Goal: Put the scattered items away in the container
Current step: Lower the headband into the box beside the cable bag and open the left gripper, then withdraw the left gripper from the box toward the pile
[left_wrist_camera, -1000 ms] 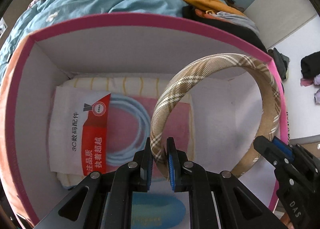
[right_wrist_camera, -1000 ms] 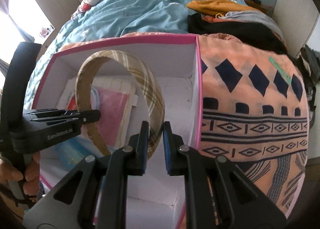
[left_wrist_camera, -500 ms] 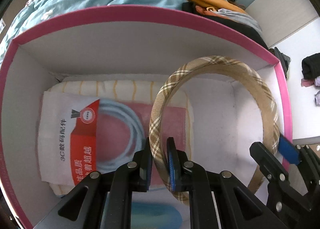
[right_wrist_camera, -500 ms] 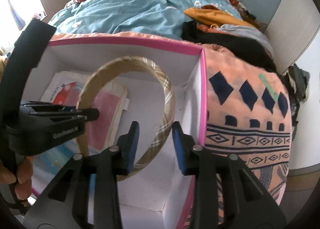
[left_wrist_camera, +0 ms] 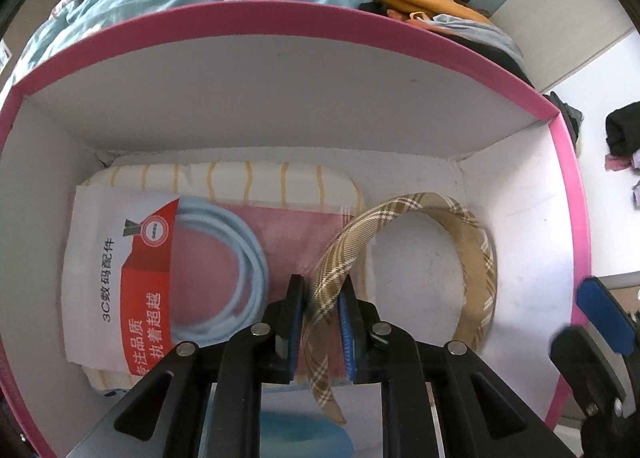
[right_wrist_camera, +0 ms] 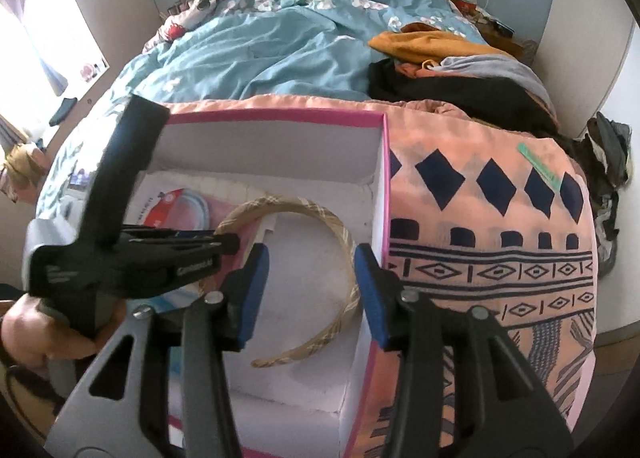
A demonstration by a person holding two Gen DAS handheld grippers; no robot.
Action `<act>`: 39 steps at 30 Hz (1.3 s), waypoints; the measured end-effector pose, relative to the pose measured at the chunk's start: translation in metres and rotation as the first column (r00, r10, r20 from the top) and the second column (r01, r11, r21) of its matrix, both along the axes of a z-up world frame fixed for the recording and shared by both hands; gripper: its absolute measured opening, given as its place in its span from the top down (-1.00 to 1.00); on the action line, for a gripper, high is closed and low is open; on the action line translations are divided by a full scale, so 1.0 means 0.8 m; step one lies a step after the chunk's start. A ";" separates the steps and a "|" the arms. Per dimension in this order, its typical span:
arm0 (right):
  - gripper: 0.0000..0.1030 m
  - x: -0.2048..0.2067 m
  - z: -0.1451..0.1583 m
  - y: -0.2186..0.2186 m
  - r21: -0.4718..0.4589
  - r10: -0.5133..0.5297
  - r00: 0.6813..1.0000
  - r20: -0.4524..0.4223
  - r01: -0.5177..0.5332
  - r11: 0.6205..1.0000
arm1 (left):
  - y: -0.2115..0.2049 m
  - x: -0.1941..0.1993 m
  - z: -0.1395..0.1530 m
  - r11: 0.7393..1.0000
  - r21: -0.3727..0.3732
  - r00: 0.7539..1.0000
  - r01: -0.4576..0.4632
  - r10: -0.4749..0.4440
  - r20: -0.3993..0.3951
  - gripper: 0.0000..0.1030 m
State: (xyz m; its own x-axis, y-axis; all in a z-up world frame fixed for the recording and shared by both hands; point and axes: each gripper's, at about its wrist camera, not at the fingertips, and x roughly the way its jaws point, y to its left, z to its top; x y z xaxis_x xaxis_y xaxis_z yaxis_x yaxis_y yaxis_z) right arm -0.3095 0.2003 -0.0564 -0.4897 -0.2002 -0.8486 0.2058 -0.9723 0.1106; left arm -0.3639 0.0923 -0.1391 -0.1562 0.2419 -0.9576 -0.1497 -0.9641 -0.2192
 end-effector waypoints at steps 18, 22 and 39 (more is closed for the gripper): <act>-0.22 0.033 0.009 0.009 -0.079 -0.005 1.000 0.000 0.005 0.997 | -0.007 -0.010 0.001 0.992 0.065 0.994 -0.107 0.108 -0.016 0.49; -0.22 0.036 0.007 0.008 -0.089 0.001 1.000 0.004 0.000 0.996 | -0.003 -0.010 0.004 0.993 0.073 0.995 -0.096 0.098 -0.023 0.36; -0.22 0.070 0.019 0.007 -0.173 0.025 0.999 -0.040 -0.032 0.984 | -0.045 0.084 0.124 0.992 0.124 0.916 0.003 0.047 -0.398 -0.63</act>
